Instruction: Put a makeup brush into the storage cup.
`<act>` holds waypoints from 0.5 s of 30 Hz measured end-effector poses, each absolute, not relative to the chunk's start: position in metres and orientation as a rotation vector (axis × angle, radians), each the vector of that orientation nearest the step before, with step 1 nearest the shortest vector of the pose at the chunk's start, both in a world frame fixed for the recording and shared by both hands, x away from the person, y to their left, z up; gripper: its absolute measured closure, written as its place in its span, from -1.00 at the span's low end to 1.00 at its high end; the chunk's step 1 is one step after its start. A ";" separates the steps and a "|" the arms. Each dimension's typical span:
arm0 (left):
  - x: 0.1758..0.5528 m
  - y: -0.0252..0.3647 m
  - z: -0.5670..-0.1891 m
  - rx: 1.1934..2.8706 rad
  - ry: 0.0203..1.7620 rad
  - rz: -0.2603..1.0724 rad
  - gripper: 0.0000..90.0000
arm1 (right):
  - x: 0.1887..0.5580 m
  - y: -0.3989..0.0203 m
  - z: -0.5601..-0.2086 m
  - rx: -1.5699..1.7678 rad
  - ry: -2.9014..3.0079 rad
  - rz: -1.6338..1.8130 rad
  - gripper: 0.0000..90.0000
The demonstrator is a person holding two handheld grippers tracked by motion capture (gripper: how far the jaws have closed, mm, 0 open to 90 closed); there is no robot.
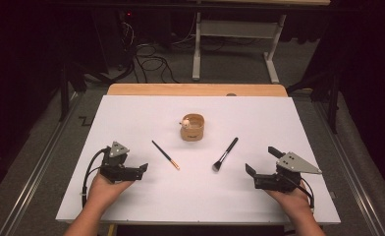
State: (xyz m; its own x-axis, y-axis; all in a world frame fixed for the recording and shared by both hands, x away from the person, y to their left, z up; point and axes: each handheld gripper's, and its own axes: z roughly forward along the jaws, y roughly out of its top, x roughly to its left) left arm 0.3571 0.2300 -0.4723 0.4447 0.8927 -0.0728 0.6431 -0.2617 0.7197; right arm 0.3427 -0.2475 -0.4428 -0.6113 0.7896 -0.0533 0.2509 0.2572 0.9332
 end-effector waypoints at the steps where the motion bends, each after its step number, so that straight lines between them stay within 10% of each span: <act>1: 0.358 0.230 -0.472 2.002 1.296 0.440 -0.81 | 0.343 -0.248 -0.443 0.937 2.011 1.348 -0.95; 15: 0.376 0.224 -0.448 2.104 1.416 0.260 -0.77 | 0.342 -0.250 -0.443 0.937 2.014 1.394 -0.95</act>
State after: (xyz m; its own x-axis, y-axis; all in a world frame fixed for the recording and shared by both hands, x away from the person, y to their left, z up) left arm 0.3764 0.2243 -0.4479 0.4167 0.8956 -0.1559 0.7814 -0.2653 0.5648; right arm 0.3422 -0.2502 -0.4430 -0.6299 0.7762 -0.0261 0.2487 0.2334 0.9401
